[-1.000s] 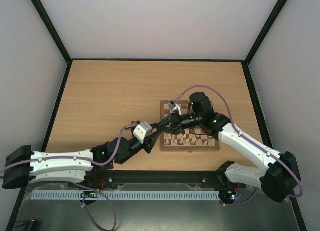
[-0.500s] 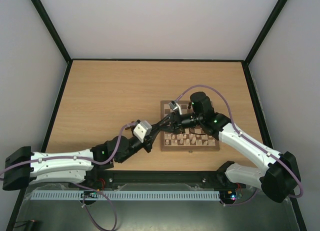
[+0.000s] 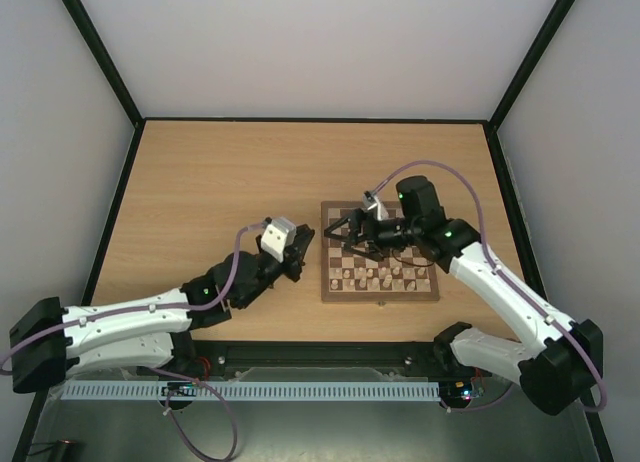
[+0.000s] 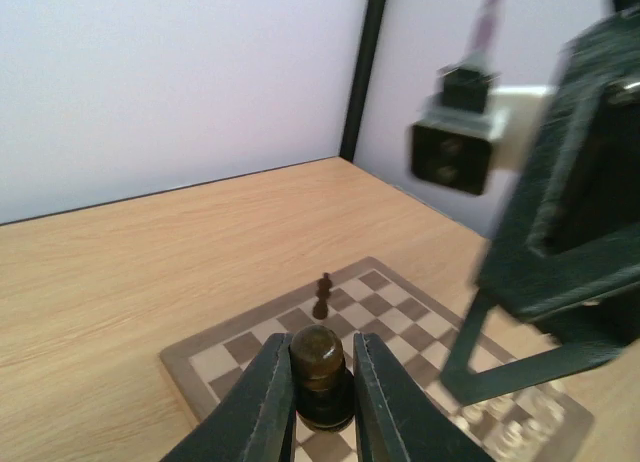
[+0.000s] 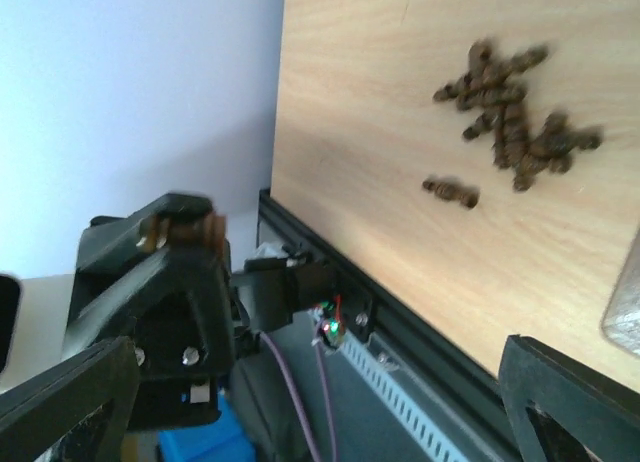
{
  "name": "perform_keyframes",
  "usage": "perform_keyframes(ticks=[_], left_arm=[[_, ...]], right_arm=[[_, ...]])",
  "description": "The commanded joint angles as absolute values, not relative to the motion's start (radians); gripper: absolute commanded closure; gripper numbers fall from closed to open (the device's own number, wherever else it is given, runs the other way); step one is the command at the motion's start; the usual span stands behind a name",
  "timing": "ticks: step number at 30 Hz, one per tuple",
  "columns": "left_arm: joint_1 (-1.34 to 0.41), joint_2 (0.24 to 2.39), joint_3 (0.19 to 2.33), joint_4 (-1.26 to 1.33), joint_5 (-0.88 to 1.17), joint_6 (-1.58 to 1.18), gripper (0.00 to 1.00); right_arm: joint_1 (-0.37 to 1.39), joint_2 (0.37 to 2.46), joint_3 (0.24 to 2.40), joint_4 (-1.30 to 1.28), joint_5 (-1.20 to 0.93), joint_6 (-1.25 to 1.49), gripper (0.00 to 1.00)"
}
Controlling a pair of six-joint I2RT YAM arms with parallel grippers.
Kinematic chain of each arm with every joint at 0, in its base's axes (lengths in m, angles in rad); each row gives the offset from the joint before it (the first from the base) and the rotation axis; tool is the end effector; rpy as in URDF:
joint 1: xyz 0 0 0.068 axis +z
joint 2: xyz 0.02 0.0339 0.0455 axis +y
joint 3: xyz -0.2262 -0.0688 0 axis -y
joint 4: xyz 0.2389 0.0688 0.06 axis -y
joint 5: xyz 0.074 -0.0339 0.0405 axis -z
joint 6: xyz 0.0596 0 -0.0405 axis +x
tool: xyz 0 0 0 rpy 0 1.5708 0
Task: Set up the chess pieces on the board
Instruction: Place the chess piece on the chessboard.
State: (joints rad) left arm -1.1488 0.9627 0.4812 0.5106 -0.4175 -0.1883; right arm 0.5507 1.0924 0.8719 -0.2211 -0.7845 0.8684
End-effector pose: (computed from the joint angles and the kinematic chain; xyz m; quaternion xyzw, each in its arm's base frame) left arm 0.1280 -0.2261 0.2454 0.1831 0.6732 -0.3217 0.6402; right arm 0.2056 0.1757 0.2709 -0.0785 0.8032 0.5671 0.1647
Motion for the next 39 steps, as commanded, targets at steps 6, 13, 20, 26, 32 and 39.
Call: perform_keyframes(ticks=[6,13,20,26,32,39], left_arm=[[-0.986,1.306,0.727,0.4,-0.344,-0.302,0.96],[-0.944,1.573,0.866,0.365,-0.275,-0.325,0.96],[-0.916,1.764,0.961,0.339,-0.183,-0.333,0.95],[-0.901,1.852,0.984,0.364,-0.147,-0.351,0.95],[-0.88,1.861,0.962,0.388,-0.141,-0.371,0.95],[-0.856,1.887,0.973,0.394,-0.137,-0.368,0.94]], right_arm=[[0.514,0.971,1.045,-0.498,-0.537,0.711,0.01],[0.511,0.922,1.075,-0.57,-0.481,0.668,0.01],[0.509,0.894,1.091,-0.605,-0.478,0.642,0.01],[0.509,0.897,1.075,-0.598,-0.496,0.639,0.01],[0.508,0.909,1.062,-0.58,-0.52,0.638,0.01],[0.509,0.918,1.049,-0.563,-0.54,0.639,0.01]])
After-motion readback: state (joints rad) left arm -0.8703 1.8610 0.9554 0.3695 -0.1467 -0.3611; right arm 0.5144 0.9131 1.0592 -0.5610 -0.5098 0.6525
